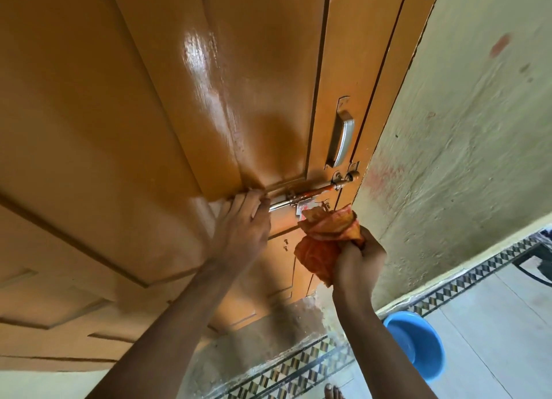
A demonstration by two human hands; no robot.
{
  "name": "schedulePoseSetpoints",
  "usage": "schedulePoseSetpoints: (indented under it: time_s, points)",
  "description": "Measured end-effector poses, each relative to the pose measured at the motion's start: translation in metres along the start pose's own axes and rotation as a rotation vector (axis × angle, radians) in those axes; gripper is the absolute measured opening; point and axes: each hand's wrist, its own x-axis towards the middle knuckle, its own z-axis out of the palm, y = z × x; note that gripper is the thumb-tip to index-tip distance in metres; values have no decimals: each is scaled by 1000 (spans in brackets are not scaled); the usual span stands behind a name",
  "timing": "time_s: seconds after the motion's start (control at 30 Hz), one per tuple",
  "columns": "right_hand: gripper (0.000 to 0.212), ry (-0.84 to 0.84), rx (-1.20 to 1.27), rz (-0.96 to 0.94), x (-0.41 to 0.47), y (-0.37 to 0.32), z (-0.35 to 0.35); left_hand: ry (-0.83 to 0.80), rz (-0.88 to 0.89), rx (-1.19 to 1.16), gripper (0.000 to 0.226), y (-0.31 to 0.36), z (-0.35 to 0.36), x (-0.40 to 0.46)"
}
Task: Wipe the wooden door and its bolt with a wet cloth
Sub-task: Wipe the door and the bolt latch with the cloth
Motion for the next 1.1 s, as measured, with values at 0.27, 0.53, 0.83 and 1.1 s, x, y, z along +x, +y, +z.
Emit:
schedulePoseSetpoints:
  time_s: [0.27,0.53,0.83,1.1]
  points:
    - [28,29,188,384,33,-20,15,-65,8,-3,31,11,16,-1]
    - [23,-111,68,483,14,-20,45,-105,-46,-176,32,7,8,5]
    - [21,-152,404,716,1,-39,64,-318,-145,-360,14,0,-9,22]
    - [19,-219,346,561,-24,-32,74,-554,-102,-412,29,-5,-43,46]
